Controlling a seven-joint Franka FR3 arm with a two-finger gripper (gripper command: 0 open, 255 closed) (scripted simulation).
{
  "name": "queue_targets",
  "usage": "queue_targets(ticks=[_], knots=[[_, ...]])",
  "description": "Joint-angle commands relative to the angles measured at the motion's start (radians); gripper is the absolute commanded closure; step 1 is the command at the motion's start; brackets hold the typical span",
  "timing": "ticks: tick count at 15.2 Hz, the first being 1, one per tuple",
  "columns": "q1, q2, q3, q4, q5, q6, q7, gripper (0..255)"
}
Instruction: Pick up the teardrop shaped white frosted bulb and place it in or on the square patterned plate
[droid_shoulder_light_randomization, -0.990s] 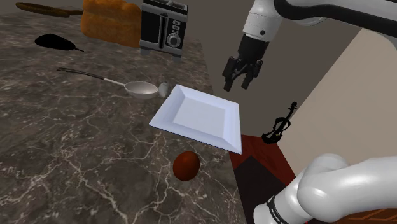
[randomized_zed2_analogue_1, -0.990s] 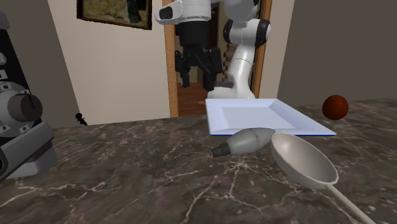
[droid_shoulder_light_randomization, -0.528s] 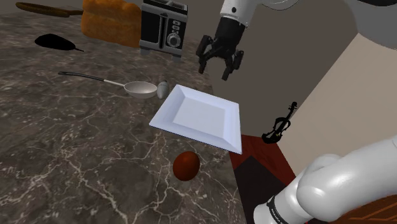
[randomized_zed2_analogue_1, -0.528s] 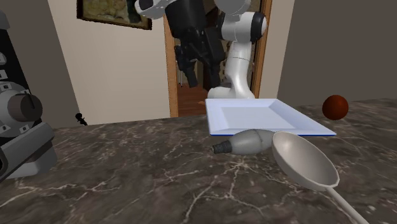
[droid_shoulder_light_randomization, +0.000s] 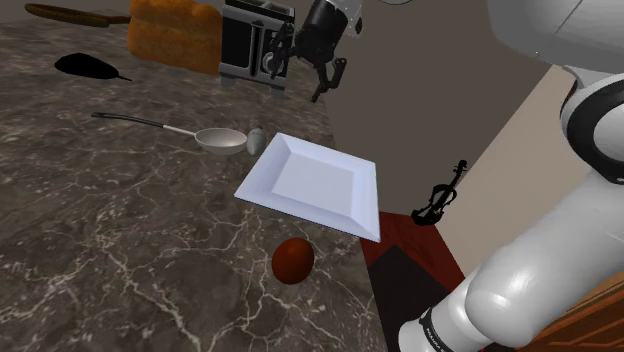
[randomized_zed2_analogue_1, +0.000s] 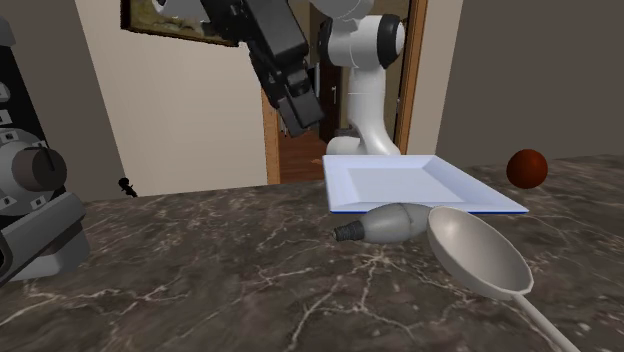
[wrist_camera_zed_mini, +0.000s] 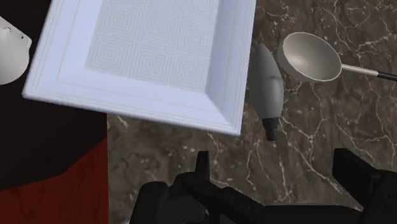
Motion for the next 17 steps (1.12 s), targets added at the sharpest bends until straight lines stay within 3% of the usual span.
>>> queue_targets(ticks=[1, 3, 10, 17], knots=[[-0.004, 0.086, -0.004, 0.104, 0.044, -0.002, 0.086, 0], [-0.007, 0.139, -0.007, 0.166, 0.076, 0.001, 0.142, 0], [0.015, 0.107, 0.008, 0.044, 0.078, 0.098, 0.126, 0], [0.017, 0.105, 0.01, 0.035, 0.078, 0.106, 0.125, 0]])
